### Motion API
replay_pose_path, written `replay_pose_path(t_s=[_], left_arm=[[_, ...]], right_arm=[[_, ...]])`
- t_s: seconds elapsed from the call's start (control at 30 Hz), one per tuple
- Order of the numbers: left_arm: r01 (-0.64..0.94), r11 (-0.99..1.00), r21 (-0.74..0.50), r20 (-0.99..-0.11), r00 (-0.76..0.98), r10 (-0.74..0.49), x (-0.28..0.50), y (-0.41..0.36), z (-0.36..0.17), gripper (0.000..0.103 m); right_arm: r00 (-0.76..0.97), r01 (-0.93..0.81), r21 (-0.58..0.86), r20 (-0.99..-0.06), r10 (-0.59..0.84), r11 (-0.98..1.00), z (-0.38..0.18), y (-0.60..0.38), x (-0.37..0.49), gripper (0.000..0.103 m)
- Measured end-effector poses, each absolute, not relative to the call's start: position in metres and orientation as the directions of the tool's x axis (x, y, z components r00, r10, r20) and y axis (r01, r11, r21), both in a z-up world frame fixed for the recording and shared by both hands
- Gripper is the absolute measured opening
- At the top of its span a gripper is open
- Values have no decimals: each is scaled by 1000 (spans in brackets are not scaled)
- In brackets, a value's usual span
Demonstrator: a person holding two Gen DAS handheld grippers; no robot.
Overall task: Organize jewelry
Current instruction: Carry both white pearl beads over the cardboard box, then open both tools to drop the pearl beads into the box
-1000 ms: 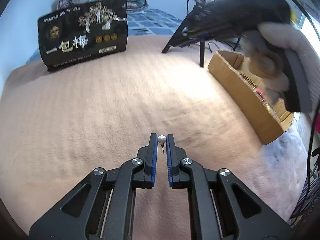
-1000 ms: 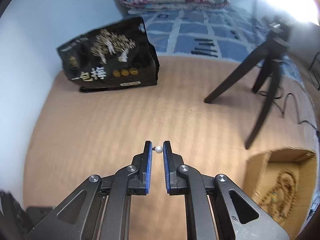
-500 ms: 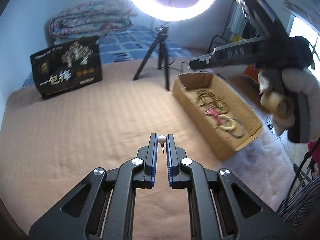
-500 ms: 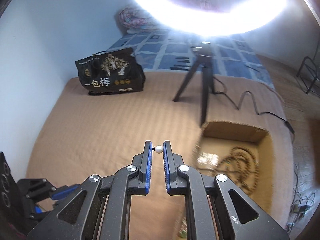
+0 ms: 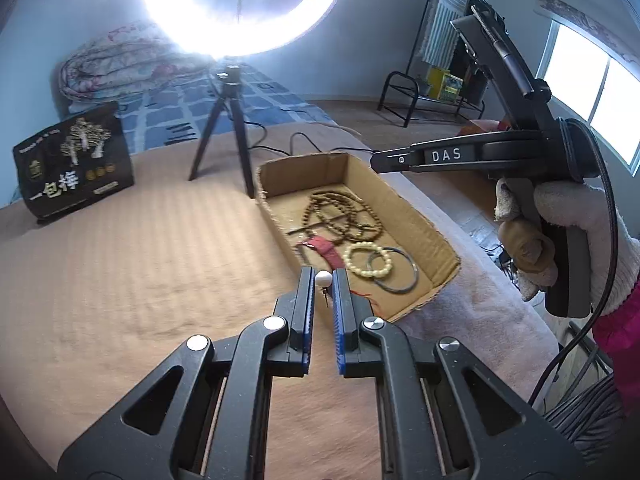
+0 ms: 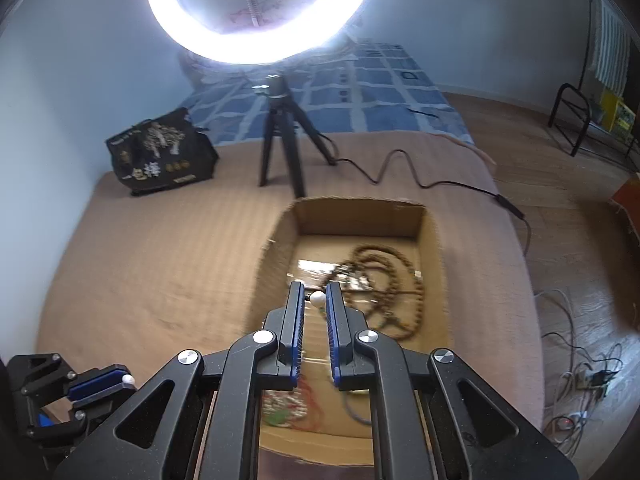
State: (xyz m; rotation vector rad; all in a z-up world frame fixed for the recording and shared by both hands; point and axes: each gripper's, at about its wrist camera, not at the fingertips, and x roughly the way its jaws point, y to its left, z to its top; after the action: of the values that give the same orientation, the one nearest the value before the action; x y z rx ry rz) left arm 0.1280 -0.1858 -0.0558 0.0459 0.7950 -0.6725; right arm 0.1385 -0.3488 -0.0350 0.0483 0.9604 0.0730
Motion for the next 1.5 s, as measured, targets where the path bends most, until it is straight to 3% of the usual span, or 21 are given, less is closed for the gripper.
replay_pose_path(t_s=[0.5, 1.17, 1.23, 1.3, 1.37, 1.43, 1.47, 1.5], left_arm=[[599, 776, -196, -682, 486, -547, 134, -234, -73, 7], [612, 764, -205, -687, 466, -558, 141, -237, -79, 7], [616, 761, -204, -688, 463, -559, 141, -238, -80, 7], [616, 761, -202, -691, 462, -557, 142, -239, -81, 7], [613, 764, -203, -696, 458, -552, 143, -239, -83, 8], [609, 767, -202, -701, 457, -548, 144, -240, -85, 16], [609, 767, -204, -699, 457, -550, 144, -239, -85, 31], [608, 768, -204, -694, 463, -551, 143, -239, -84, 40]], right_arm=[[532, -32, 75, -843, 81, 997, -60, -371, 145, 9], [510, -20, 108, -854, 103, 994, -69, -372, 152, 10], [508, -21, 105, -856, 101, 994, -70, -371, 152, 18], [514, -19, 100, -852, 95, 995, -70, -371, 152, 41], [519, -16, 97, -850, 91, 995, -69, -371, 151, 47], [517, -13, 97, -851, 90, 995, -69, -371, 150, 47], [517, -11, 95, -851, 87, 995, -69, -372, 150, 48], [516, -9, 92, -853, 83, 996, -70, -372, 150, 49]])
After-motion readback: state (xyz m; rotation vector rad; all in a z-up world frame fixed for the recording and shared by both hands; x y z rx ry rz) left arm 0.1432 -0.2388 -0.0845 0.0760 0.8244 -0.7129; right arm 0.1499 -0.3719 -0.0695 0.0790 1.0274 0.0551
